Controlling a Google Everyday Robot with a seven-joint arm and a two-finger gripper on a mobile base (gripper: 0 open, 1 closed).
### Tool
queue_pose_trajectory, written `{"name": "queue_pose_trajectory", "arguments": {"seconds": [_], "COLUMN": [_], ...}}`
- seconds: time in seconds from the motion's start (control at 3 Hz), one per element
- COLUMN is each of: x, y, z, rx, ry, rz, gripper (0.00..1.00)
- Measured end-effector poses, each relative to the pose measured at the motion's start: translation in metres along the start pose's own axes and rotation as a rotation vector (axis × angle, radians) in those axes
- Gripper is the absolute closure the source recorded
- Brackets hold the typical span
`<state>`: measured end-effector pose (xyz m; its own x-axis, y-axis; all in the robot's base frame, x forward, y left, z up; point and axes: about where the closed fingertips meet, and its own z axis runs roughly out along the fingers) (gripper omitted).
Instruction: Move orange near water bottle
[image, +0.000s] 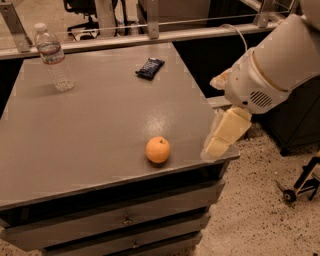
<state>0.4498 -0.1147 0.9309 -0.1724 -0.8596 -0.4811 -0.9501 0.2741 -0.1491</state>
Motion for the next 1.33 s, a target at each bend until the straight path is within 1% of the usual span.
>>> {"name": "queue_pose_trajectory", "arguments": {"seconds": [0.33, 0.67, 1.0, 1.33], "x": [-0.014, -0.022, -0.036, -0.044], "y": [0.011, 0.016, 0.02, 0.025], "z": [0.031, 0.059, 0.088, 0.108], "rx": [-0.032, -0.056, -0.08, -0.099], "ry": [-0.077, -0.138, -0.2, -0.231], "rz": [0.006, 0.022, 0.038, 0.054], "gripper": [0.0, 0.0, 0.0, 0.03]}}
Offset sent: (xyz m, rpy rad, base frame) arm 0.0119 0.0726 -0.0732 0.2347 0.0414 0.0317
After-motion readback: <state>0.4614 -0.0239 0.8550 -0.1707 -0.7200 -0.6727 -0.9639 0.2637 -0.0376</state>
